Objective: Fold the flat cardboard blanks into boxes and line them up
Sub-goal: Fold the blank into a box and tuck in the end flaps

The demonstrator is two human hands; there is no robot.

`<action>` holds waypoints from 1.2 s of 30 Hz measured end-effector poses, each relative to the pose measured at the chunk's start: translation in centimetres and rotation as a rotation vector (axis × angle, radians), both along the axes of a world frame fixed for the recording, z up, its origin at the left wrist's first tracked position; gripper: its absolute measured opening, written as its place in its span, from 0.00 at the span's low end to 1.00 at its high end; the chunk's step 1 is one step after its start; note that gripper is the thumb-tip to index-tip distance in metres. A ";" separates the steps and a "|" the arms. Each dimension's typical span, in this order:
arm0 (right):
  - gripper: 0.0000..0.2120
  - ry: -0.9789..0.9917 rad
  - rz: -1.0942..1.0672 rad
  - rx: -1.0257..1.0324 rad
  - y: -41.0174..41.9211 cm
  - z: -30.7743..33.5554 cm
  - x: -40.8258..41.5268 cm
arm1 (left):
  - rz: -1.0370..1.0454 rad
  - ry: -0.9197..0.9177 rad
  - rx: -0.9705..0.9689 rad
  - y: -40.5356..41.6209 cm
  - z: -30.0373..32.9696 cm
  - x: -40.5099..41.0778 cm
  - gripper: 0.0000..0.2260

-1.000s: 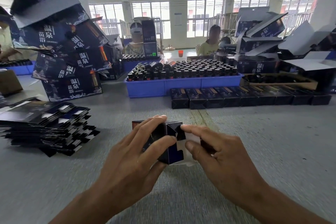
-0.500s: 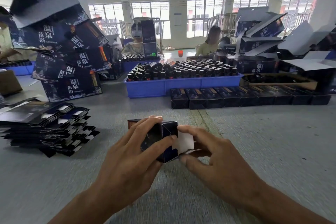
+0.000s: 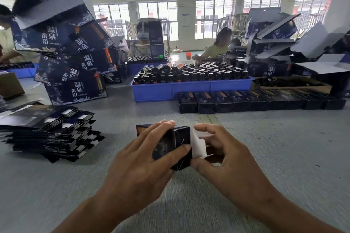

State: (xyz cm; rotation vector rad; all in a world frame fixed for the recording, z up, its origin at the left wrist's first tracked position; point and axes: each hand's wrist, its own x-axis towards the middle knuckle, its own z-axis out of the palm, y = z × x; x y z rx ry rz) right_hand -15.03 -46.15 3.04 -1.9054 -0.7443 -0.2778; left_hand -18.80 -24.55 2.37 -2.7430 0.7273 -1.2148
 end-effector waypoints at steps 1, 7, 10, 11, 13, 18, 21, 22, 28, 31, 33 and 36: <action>0.29 0.035 0.022 0.004 -0.1 0.0 0.1 | 0.010 0.005 -0.006 0.1 0.0 0.0 0.25; 0.18 0.151 0.127 0.133 -0.1 0.3 0.4 | -0.011 0.007 -0.077 0.1 0.1 -0.1 0.21; 0.11 0.184 0.113 0.185 0.1 0.2 0.6 | -0.046 0.031 -0.162 -0.5 0.2 -0.3 0.23; 0.12 0.188 0.101 0.188 0.1 0.2 0.6 | -0.052 0.043 -0.183 -0.7 0.3 -0.4 0.26; 0.15 0.182 0.080 0.185 0.1 0.2 0.5 | -0.060 0.067 -0.213 -1.1 0.5 -0.6 0.31; 0.07 0.168 0.063 0.178 0.1 0.2 0.5 | -0.030 0.075 -0.223 -2.0 0.8 -0.9 0.33; 0.08 0.162 0.068 0.184 0.2 0.5 0.3 | -0.026 0.077 -0.239 -2.2 0.8 -0.9 0.33; 0.08 0.160 0.069 0.187 0.2 0.6 0.2 | -0.026 0.078 -0.245 -2.3 0.8 -1.0 0.34; 0.09 0.100 0.055 0.215 0.3 0.8 0.0 | -0.046 0.058 -0.257 -2.7 0.7 -0.8 0.32; 0.07 0.079 0.004 0.183 0.3 0.5 0.0 | -0.049 0.053 -0.254 -2.9 0.6 -0.8 0.32; 0.04 0.060 -0.034 0.161 0.4 0.6 -0.1 | -0.050 0.055 -0.253 -2.9 0.6 -0.8 0.32; 0.05 0.017 -0.085 0.133 0.5 0.5 -0.3 | -0.057 0.054 -0.250 -2.9 0.6 -0.8 0.32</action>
